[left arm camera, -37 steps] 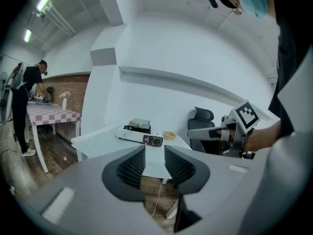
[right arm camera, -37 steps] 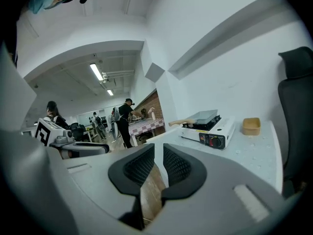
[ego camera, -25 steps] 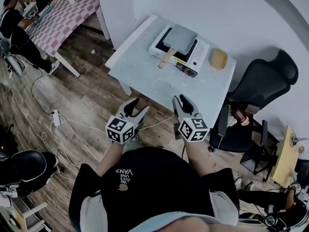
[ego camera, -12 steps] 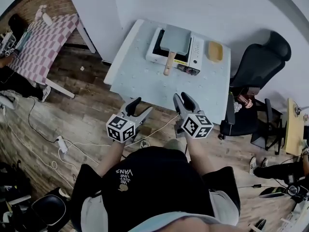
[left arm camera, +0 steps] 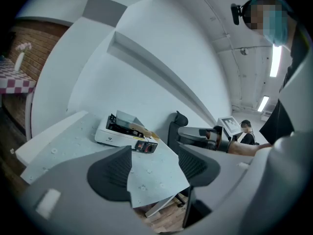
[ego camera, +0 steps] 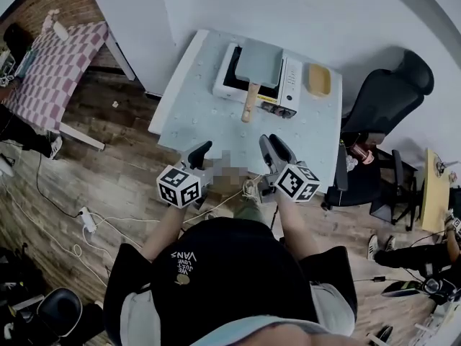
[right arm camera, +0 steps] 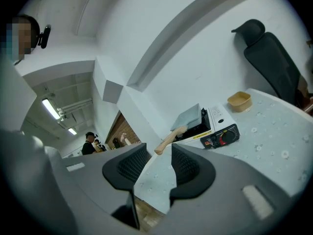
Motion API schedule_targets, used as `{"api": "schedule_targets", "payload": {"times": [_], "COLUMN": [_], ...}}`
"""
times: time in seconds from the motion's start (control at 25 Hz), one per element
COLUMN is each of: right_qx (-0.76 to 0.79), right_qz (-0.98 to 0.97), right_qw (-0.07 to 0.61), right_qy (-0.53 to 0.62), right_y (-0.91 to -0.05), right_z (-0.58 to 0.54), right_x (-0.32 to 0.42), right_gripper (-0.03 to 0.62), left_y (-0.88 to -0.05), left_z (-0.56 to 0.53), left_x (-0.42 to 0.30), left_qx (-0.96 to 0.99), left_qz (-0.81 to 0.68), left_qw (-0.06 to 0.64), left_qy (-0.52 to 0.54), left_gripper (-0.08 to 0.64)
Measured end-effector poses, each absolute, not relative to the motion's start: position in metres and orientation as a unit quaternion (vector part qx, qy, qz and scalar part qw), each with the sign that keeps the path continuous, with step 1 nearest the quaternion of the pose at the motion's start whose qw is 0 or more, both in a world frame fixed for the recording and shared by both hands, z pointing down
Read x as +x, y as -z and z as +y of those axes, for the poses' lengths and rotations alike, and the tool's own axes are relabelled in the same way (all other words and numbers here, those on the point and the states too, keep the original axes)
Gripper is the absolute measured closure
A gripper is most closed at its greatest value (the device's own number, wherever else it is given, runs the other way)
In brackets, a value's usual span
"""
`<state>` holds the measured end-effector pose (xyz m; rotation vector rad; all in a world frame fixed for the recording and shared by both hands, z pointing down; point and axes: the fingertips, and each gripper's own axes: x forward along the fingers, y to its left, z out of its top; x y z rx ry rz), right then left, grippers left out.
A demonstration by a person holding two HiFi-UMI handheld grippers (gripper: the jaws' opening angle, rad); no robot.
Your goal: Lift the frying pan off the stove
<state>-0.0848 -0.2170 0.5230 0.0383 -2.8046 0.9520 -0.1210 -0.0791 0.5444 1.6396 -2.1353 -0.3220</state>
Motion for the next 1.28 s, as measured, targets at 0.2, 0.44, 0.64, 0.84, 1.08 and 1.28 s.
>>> {"api": "schedule_targets", "payload": {"times": [0.2,0.44,0.64,0.84,1.08,1.28], "right_qx": [-0.030,-0.080,-0.101,-0.108,-0.141,-0.144], "right_qz": [-0.915,-0.861,-0.843,-0.818,-0.784,-0.761], "right_qw": [0.097,0.121,0.137,0.164,0.168,0.180], "right_qy": [-0.390,-0.487,-0.510,-0.540,-0.581,-0.607], "right_y": [-0.525,-0.538,-0.545,-0.558,-0.564,-0.575], "right_z": [-0.236,-0.256,-0.271,-0.274,-0.271,-0.272], "right_x": [-0.120,-0.159,-0.186,-0.203,-0.228,-0.243], "right_gripper": [0.420,0.371,0.365,0.362,0.359,0.359], "left_y": [-0.543,-0.550,-0.551,-0.547,-0.552,-0.561], "left_z": [-0.111,-0.150,-0.171,-0.186,-0.205,-0.215], "left_x": [-0.136,-0.155,-0.170,-0.188,-0.196,-0.199], "left_qx": [0.586,0.581,0.575,0.573,0.581,0.579], "left_qz": [-0.765,-0.754,-0.741,-0.724,-0.688,-0.664], "left_qw": [0.226,0.252,0.274,0.295,0.343,0.381], "left_qy": [0.143,0.176,0.211,0.246,0.267,0.280], "left_gripper": [0.275,0.265,0.265,0.265,0.265,0.247]}}
